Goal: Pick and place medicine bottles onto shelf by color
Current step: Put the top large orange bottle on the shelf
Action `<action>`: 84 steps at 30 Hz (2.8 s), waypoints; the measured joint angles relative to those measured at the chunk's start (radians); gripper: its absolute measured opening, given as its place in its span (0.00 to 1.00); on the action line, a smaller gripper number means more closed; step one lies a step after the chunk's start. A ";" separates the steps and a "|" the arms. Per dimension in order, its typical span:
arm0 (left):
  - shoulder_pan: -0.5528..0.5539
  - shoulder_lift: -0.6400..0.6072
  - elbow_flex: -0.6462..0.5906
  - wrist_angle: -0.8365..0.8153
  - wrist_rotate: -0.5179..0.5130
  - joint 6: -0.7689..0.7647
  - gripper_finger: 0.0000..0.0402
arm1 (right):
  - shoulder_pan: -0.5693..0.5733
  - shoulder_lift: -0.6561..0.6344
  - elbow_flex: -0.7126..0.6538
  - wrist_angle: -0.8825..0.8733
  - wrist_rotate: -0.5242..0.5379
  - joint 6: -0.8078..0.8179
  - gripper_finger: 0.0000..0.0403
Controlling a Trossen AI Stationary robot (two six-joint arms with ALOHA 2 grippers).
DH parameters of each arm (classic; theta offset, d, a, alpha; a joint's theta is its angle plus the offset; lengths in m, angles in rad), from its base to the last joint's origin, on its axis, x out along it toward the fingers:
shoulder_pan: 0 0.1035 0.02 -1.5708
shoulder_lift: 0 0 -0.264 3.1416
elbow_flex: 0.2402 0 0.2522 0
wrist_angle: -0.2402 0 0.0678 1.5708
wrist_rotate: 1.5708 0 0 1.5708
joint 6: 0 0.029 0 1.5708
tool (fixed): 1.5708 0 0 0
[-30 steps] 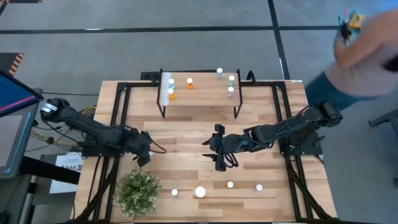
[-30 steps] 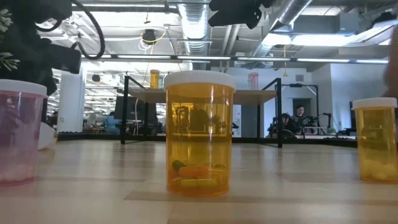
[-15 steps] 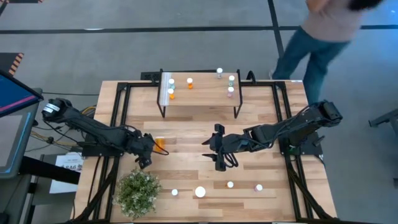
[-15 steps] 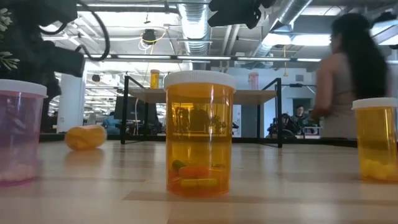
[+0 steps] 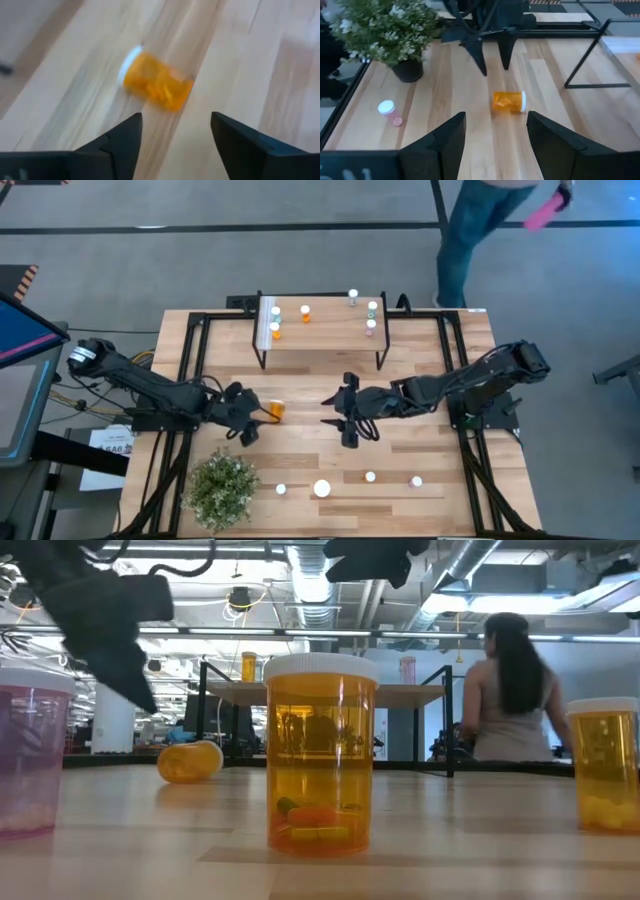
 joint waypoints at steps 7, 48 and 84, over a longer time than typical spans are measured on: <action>0.054 0.005 0.000 0.145 -0.066 -0.023 0.72 | -0.026 0.000 0.000 -0.005 0.000 0.031 0.57; 0.155 0.233 0.000 0.392 0.066 -0.048 0.36 | -0.035 -0.035 0.000 -0.079 0.019 0.037 0.57; 0.033 0.067 0.000 0.949 0.113 0.500 0.44 | -0.049 0.038 -0.073 0.463 -0.135 -0.062 0.97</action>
